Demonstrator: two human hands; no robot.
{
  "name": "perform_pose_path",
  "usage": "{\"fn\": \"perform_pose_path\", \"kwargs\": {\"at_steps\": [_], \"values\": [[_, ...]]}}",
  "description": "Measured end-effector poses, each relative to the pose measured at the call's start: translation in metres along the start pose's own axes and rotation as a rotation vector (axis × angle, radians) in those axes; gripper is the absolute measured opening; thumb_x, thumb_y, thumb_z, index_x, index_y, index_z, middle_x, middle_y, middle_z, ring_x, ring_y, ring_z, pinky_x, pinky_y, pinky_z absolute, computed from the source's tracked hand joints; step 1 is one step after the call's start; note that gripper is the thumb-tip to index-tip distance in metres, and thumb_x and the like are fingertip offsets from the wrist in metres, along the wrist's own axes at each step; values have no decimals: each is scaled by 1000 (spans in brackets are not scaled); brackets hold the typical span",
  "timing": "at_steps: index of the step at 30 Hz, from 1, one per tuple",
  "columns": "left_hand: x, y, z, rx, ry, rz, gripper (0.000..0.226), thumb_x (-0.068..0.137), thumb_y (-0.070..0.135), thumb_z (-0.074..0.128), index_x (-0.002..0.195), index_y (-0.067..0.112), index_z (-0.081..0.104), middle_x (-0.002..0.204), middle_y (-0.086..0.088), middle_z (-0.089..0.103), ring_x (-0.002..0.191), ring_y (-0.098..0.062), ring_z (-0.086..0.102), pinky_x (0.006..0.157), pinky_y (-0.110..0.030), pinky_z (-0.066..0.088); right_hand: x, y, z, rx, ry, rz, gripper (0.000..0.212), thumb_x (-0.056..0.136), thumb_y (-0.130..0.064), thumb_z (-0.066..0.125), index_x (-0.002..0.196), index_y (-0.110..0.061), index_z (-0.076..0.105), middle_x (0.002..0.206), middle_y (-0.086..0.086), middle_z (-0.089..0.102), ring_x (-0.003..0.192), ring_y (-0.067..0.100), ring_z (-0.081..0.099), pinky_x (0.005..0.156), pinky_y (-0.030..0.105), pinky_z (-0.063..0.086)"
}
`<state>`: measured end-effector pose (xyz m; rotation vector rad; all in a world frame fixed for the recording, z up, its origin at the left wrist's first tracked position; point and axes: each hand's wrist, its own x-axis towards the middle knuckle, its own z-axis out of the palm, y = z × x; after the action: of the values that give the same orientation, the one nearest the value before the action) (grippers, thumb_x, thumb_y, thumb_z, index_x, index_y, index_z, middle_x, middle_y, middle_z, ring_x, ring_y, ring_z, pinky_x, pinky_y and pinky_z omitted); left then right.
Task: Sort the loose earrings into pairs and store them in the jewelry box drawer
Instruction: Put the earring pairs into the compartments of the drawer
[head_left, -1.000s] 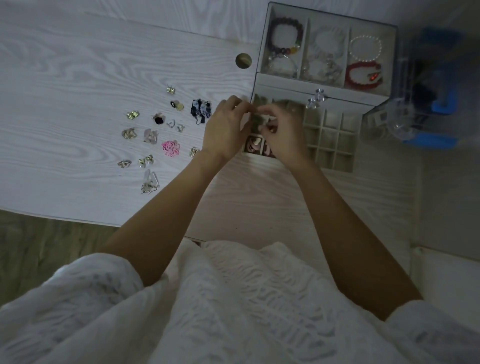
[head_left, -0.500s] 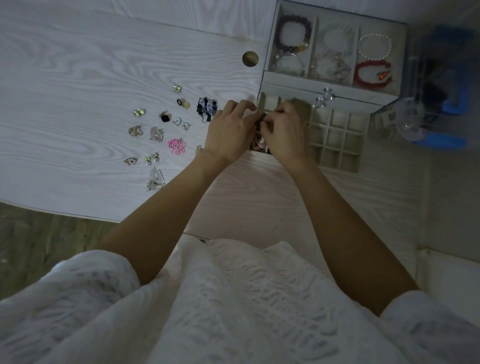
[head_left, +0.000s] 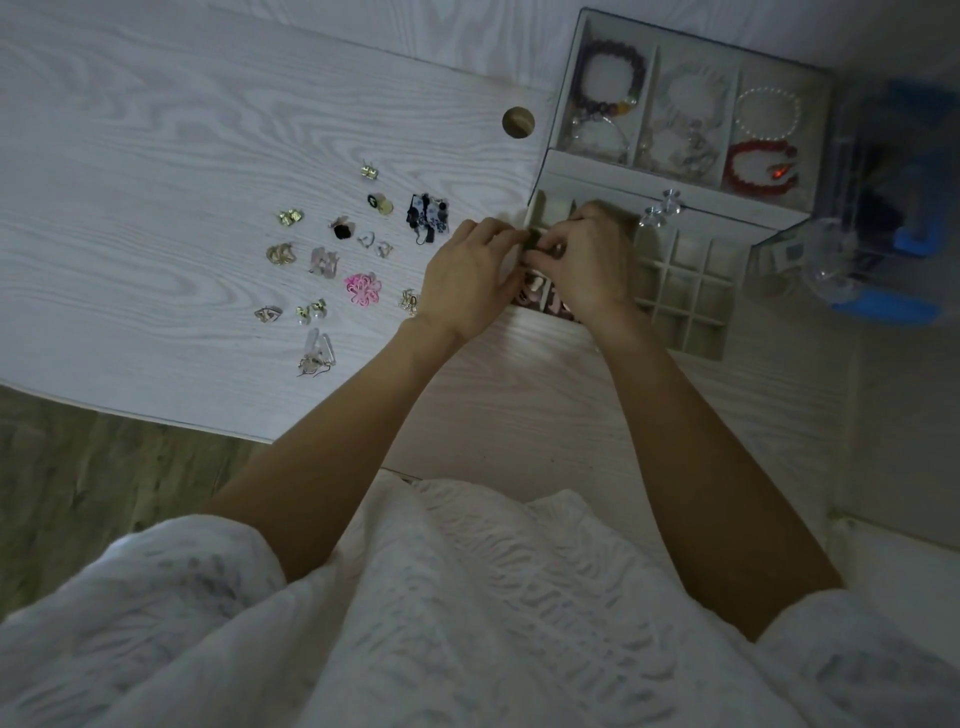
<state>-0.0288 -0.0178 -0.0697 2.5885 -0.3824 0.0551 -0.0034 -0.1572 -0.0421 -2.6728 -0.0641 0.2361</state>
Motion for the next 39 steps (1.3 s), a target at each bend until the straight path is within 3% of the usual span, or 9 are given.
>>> {"fn": "perform_pose_path", "kwargs": {"at_steps": [5,8,10,13,17,26,30,35,39], "values": [[-5,-7,-12,-91,79,-92,27,87,19,59,112,11,64,108,-9,65,100,-29,54,82,-31,41,-4,-5,-1,-82,93,-23,14,88,-16,59,97,-11,68,109,10,57,95,24,57,71,23,35],[-11,-32,-29,-124,169,-256,27,85,15,58,111,10,64,106,-11,65,101,-29,53,85,-31,40,-7,-22,6,20,188,-171,12,86,-11,60,95,-8,67,99,11,61,95,26,57,75,30,45],[-11,-51,-40,-70,177,-307,31,83,13,58,114,10,62,108,-12,65,102,-32,52,88,-35,40,-3,-37,15,38,146,-278,15,86,-9,59,99,-7,66,100,11,62,98,27,55,78,35,47],[1,-73,-52,68,29,-289,44,82,19,62,125,11,55,120,-14,60,112,-37,47,95,-40,37,16,-60,31,-19,-11,-327,28,89,-9,55,116,-6,59,115,11,56,107,26,51,83,37,48],[21,-78,-57,232,-175,-246,52,86,24,60,135,15,45,133,-11,52,122,-35,38,96,-44,33,45,-80,47,-77,-90,-227,35,91,-9,52,126,-9,51,123,10,49,113,27,46,83,37,48],[37,-85,-52,290,-218,-200,30,86,25,58,107,5,63,104,-18,63,101,-35,49,88,-40,38,49,-79,59,-82,-79,-147,17,90,-3,49,104,-6,59,112,12,53,103,27,49,68,31,39],[38,-82,-50,260,-215,-223,30,87,23,59,110,4,61,105,-18,62,102,-34,49,87,-37,38,46,-75,55,31,-42,-98,15,90,-4,47,99,-6,59,103,12,58,93,27,54,66,30,35],[39,-73,-50,204,-213,-261,30,86,14,59,113,2,53,112,-20,57,109,-35,45,85,-37,37,31,-65,40,196,93,-121,5,92,-9,52,94,-6,56,92,10,63,83,22,59,67,33,47],[33,-71,-44,156,-145,-207,17,87,10,56,100,0,59,103,-19,59,100,-35,51,74,-37,38,12,-49,24,369,194,-70,6,90,-11,58,89,-5,57,87,8,66,81,18,62,72,38,53]]}}
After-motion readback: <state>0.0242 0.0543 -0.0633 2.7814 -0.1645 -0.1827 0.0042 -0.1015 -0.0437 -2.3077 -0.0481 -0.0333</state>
